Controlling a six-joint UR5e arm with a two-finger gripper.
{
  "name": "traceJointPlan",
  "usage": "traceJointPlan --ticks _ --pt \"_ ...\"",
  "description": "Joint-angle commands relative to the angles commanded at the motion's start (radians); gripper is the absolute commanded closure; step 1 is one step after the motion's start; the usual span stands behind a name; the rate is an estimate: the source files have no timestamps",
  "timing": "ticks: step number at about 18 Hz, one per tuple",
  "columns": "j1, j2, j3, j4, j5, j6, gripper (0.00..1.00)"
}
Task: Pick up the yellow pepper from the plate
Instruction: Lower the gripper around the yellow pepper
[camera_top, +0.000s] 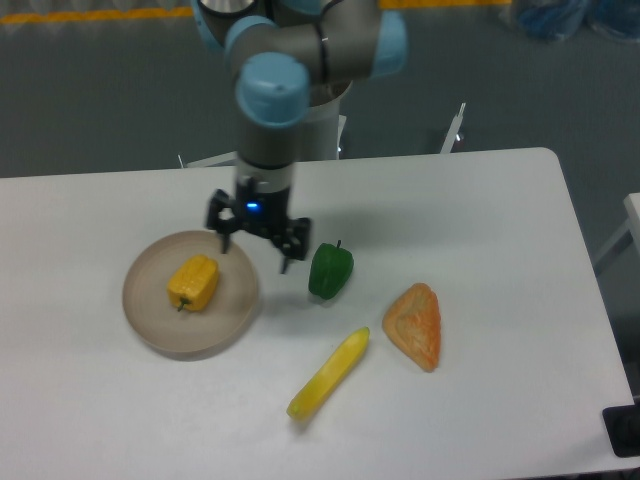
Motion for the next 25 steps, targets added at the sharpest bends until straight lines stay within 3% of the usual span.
traceJointPlan --ticks 3,6,12,25 --pt "-0.026 -0.015 -0.029 0.021 0.002 -0.003 0.00" --pt "-0.035 -0.026 -0.066 0.086 0.002 -0.005 0.00" --pt "-0.060 -0.066 -0.086 0.127 0.003 -0.005 0.00" --pt "-0.115 -0.136 -0.077 0.137 0.074 -0.005 0.00"
